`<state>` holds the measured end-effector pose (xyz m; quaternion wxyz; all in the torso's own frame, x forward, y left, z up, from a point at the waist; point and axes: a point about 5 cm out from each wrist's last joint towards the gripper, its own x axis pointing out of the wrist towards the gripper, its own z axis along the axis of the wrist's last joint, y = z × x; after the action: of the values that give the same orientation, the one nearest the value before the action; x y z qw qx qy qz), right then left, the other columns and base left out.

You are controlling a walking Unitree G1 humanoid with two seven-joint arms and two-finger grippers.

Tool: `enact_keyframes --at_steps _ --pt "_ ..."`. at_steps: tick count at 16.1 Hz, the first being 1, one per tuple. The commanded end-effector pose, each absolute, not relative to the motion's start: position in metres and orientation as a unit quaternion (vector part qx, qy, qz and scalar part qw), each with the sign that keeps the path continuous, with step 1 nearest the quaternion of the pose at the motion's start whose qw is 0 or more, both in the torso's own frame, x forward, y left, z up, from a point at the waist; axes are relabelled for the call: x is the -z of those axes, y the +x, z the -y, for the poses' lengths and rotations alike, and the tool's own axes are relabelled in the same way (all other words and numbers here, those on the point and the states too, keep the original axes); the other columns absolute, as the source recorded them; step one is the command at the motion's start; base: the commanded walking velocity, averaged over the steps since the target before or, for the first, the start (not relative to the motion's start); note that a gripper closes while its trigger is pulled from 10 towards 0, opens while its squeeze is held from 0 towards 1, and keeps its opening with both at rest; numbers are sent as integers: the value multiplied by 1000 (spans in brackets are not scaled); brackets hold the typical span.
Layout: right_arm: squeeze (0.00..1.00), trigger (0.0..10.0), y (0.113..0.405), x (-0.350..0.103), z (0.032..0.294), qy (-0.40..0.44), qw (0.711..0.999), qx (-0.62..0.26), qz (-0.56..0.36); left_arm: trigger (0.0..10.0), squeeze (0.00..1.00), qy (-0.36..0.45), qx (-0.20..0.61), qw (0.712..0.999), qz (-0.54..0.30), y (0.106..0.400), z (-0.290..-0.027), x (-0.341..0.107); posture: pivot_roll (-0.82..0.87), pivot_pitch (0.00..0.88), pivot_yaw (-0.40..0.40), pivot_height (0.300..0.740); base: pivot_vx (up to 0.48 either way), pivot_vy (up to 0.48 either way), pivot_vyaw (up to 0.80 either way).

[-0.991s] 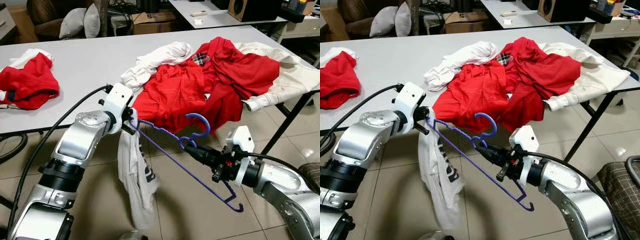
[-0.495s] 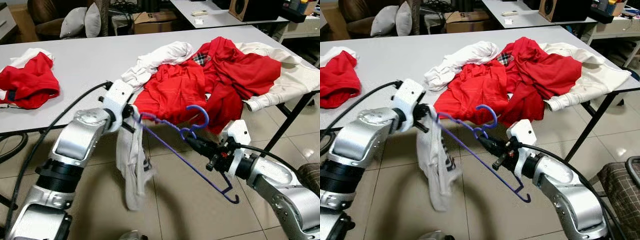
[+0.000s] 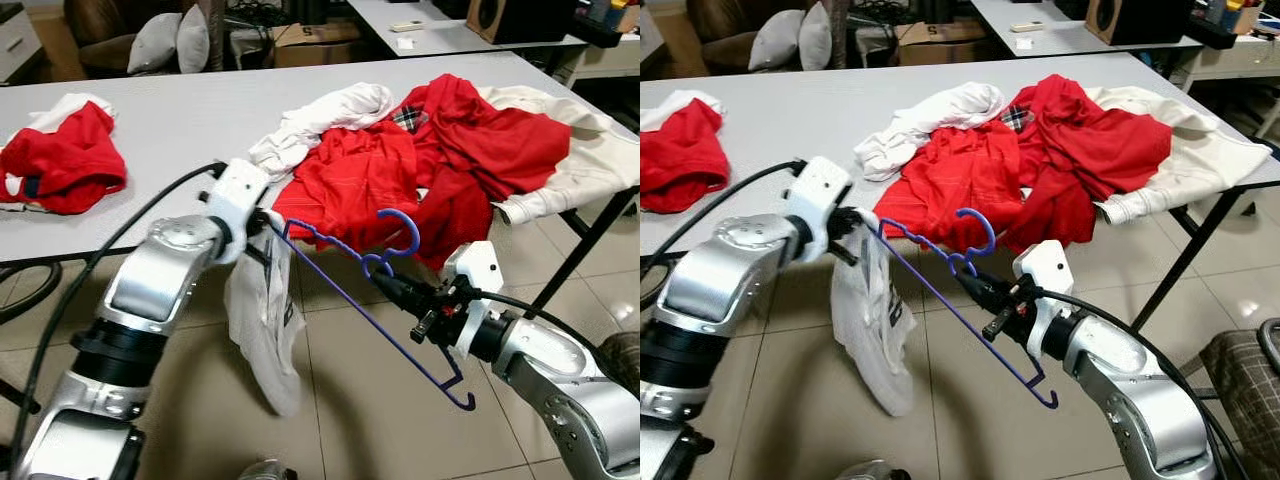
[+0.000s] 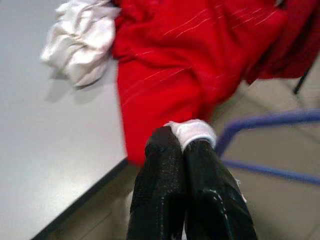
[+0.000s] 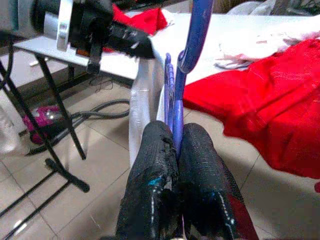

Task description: Hang hanger

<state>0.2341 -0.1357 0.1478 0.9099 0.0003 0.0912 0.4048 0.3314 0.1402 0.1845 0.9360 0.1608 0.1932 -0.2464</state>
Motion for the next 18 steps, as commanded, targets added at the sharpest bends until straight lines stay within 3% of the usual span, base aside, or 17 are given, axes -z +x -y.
enact_keyframes --at_steps 1,4,6,7,8,9,13,18 --pt "0 10000 234 -134 137 -13 912 -390 -129 0 0 139 261 939 -178 329 -137 -197 32 0 47 740 0 0 0" --pt "0 10000 234 -118 141 -19 924 -341 -174 0 0 128 279 935 -179 323 -141 -214 39 0 43 740 0 0 0" --pt "0 10000 231 -111 143 -8 926 -322 -198 1294 0 152 276 932 -181 320 -151 -224 45 0 38 740 0 0 0" --pt "0 10000 227 -107 143 -4 924 -317 -213 1176 0 158 257 937 -176 321 -158 -228 47 0 37 740 0 0 0" --pt "0 10000 220 -103 143 4 921 -315 -229 157 0 160 236 943 -171 322 -165 -233 46 0 37 740 0 0 0" --pt "0 10000 217 -100 144 9 922 -307 -237 0 0 162 230 944 -170 322 -168 -236 45 0 38 740 0 0 0" --pt "0 10000 217 -101 157 25 935 -263 -237 0 0 192 261 930 -176 315 -166 -237 33 0 47 740 0 0 0" --pt "0 10000 210 -126 145 57 914 -367 -165 0 0 166 278 931 -167 315 -154 -235 29 0 50 740 0 0 0"
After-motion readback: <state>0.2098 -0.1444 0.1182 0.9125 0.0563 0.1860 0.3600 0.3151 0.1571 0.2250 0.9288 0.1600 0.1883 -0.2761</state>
